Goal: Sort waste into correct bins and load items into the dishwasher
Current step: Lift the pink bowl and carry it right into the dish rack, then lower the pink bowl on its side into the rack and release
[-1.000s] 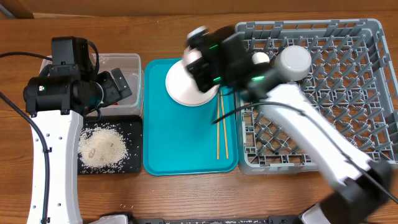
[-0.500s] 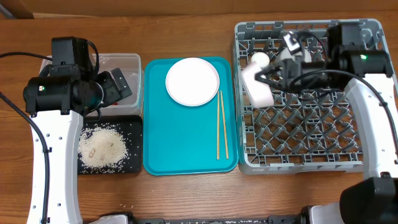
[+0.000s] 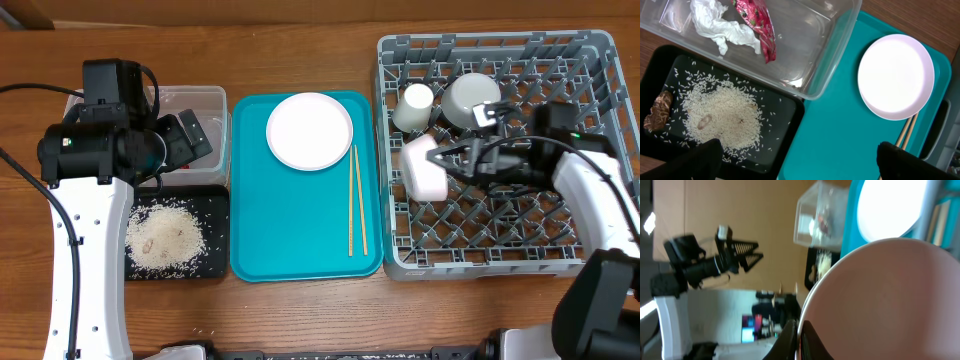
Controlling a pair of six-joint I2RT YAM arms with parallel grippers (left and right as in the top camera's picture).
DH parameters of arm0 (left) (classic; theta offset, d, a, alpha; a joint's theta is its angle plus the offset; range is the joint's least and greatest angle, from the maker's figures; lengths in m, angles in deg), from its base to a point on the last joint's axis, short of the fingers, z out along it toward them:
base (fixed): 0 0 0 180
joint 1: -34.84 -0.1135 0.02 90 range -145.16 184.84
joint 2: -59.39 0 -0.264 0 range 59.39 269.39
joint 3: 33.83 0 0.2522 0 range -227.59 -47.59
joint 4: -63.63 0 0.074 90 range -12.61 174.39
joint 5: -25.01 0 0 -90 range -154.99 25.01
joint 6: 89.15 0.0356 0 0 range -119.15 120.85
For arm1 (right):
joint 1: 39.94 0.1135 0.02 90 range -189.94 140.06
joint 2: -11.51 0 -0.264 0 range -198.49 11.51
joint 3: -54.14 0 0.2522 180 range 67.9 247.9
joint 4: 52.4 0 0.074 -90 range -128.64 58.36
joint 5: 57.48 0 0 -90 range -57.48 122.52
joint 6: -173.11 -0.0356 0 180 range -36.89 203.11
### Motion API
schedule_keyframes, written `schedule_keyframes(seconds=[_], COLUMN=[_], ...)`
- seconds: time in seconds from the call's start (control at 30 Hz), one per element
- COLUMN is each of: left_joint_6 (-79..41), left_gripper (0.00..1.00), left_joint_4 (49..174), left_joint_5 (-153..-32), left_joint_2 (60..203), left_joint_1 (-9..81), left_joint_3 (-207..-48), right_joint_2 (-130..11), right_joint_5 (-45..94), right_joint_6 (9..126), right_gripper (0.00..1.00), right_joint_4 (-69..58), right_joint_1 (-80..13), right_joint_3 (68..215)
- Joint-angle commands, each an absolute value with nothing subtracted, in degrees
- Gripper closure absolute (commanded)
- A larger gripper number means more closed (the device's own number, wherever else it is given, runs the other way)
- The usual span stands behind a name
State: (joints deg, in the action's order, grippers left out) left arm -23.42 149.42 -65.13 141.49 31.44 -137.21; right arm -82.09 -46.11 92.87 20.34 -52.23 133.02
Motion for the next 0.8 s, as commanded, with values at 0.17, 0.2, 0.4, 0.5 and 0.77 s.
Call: schedule_keyframes(seconds=[0.17, 0.2, 0.4, 0.5, 0.77], left_joint_6=[-23.6, -23.58, -23.6, -23.6, -23.6], left_gripper=[0.0, 0.0, 0.0, 0.0, 0.0], left_joint_4=[149.38, 149.35, 149.38, 149.35, 149.35], left_joint_5=[-64.37, -64.37, -64.37, -64.37, -64.37], left_joint_2=[141.4, 141.4, 141.4, 141.4, 141.4], left_joint_1=[31.23, 31.23, 31.23, 31.23, 31.23], left_joint_3=[-137.72, -137.72, -137.72, -137.72, -137.72], right_joint_2=[-81.96, -81.96, -81.96, -81.96, -82.36], right_joint_5=[-46.95, -46.9, -46.81, -46.79, -44.48], right_joint_6=[93.88, 93.86, 93.83, 93.62, 93.4], right_gripper=[0.96, 0.96, 0.96, 0.96, 0.96], right_joint_4=[19.86, 19.71, 17.61, 17.56, 16.62], right_joint_1=[-58.92, -59.31, -60.63, -60.89, -61.78], right_joint_3=[132.76, 132.76, 132.76, 132.71, 132.71])
